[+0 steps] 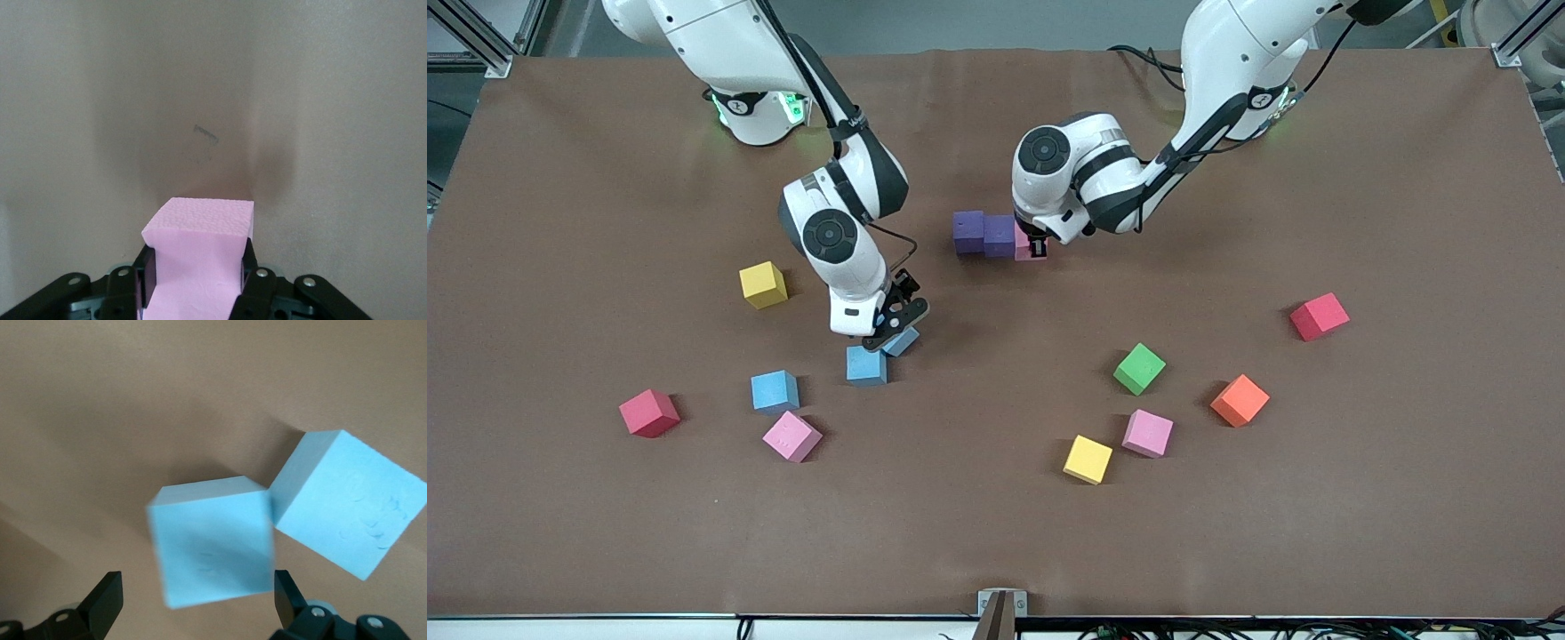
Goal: Arrange 11 blocks into digit 3
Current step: 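Place the pink block beside the purple blocks while the right gripper grasps blue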
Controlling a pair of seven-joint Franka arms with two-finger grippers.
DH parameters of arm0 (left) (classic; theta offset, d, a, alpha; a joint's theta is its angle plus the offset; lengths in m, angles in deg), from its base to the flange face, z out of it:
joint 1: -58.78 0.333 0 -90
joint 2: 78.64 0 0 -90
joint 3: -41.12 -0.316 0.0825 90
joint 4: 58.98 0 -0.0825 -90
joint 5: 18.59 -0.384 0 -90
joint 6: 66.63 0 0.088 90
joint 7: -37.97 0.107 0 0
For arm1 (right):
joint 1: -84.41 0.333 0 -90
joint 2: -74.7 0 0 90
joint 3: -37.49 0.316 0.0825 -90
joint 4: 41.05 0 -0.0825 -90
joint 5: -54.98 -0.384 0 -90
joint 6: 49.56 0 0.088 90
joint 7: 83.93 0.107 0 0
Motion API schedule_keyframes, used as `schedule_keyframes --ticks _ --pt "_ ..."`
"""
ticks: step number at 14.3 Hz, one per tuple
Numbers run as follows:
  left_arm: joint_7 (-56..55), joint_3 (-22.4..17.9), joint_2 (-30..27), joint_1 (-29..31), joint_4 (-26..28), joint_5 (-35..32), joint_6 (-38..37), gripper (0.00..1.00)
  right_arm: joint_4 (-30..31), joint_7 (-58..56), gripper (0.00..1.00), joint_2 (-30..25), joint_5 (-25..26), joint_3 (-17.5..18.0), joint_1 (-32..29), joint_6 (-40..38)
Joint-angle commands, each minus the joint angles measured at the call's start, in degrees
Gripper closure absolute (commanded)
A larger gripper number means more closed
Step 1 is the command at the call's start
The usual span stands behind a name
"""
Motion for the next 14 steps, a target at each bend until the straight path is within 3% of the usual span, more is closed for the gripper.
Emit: schedule_keyframes --ticks 1,2,3,4,5,10,14 --pt "-9.48 0.04 1.23 -1.13 -1.49 -1.08 -0.28 0.78 -1.51 -0.75 0.0 1.19 0.06 0.4 -0.96 0.21" --pt "-9.48 0.04 1.23 -1.13 -1.49 -1.17 -0.28 0.75 -1.95 -0.75 0.0 1.19 0.06 0.4 -1.14 -0.14" --pt "-9.48 0.04 1.23 -1.13 -1.4 -1.17 -0.37 0.61 -2.3 -0.75 0.0 1.19 0.06 0.4 -1.14 -0.32" --pt "-9.57 0.04 1.23 -1.13 -1.4 -1.17 -0.37 0.35 -2.3 -0.49 0.0 1.37 0.06 0.4 -0.88 -0.32" --pt "-9.48 0.04 1.23 -1.13 -1.4 -1.34 -0.37 0.0 -2.39 -0.22 0.0 1.54 -0.03 0.4 -0.44 -0.23" --pt "-9.57 0.3 0.35 -1.39 -3.06 -1.35 -4.84 0.0 -4.49 -0.83 0.0 4.27 0.06 0.22 -0.17 0.47" --pt "-9.39 4.25 -2.55 -0.26 -3.34 -0.99 -8.62 0.0 -6.07 -0.75 0.03 5.41 0.06 0.31 -0.17 -0.23"
